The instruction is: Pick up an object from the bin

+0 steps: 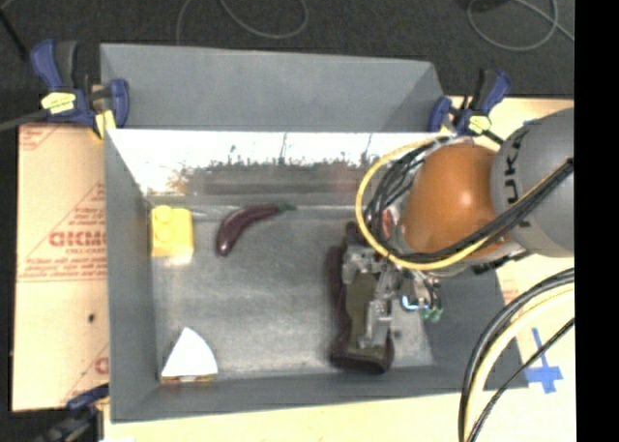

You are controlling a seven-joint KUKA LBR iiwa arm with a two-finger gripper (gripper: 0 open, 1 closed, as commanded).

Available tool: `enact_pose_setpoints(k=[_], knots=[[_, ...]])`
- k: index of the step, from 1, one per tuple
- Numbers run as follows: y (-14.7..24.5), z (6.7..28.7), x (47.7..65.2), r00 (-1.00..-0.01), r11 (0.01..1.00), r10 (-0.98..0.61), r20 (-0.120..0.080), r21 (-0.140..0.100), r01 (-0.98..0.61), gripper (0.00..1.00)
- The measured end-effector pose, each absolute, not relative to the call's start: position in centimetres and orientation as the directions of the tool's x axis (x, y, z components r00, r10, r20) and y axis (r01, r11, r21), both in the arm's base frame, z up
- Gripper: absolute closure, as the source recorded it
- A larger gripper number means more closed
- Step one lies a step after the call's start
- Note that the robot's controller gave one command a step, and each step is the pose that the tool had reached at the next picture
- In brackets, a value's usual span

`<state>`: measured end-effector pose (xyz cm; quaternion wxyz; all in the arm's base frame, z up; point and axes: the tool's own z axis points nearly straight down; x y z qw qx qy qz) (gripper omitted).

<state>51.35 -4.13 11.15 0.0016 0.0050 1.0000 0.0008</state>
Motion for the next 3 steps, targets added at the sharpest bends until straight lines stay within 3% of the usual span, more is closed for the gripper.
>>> enact_pose_setpoints(k=[1,2,3], knots=[[-5.5,7.2,50.5,-0.938,0.938,-0.346,-0.005,-0.003,-0.346,1.0],[-5.5,7.2,50.5,-0.939,0.939,-0.345,-0.005,-0.003,-0.345,1.0],[-5.8,19.4,50.9,-0.952,0.952,-0.306,-0.008,-0.003,-0.306,1.0]])
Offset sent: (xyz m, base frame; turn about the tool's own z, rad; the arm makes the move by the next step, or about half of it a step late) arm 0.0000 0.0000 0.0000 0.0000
